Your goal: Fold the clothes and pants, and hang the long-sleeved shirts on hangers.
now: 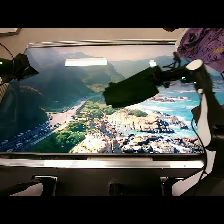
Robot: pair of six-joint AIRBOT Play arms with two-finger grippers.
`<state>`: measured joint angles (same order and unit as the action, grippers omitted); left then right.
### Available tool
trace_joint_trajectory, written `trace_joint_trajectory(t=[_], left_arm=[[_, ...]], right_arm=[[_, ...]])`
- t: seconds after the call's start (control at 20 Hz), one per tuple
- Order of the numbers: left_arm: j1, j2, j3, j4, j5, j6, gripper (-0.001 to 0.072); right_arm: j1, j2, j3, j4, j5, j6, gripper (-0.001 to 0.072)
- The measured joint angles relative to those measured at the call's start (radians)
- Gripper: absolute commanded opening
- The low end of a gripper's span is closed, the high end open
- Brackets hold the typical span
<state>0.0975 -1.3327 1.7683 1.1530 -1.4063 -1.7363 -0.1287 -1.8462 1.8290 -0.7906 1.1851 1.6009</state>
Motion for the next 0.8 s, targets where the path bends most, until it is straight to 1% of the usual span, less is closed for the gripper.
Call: trace_joint_trajectory(t=[0.15, 0.3, 0.6, 0.8], left_arm=[[0.000, 0.000, 0.000, 0.000, 0.000, 0.000, 0.0021], [0.000, 0.000, 0.000, 0.000, 0.000, 0.000, 0.0021], [0.000, 0.000, 0.000, 0.000, 0.000, 0.000, 0.0021], [0.000, 0.000, 0.000, 0.000, 0.000, 0.000, 0.0021]], right_arm=[[-0.121, 0.006, 0.075, -0.030, 0.004, 0.096, 0.0030], [-0.230, 0.032, 0.114, -0.092, -0.004, 0.210, 0.0030], [-0.386, 0.142, 0.136, -0.285, -0.029, 0.478, 0.0030], [-0.430, 0.219, 0.138, -0.425, -0.020, 0.613, 0.0030]])
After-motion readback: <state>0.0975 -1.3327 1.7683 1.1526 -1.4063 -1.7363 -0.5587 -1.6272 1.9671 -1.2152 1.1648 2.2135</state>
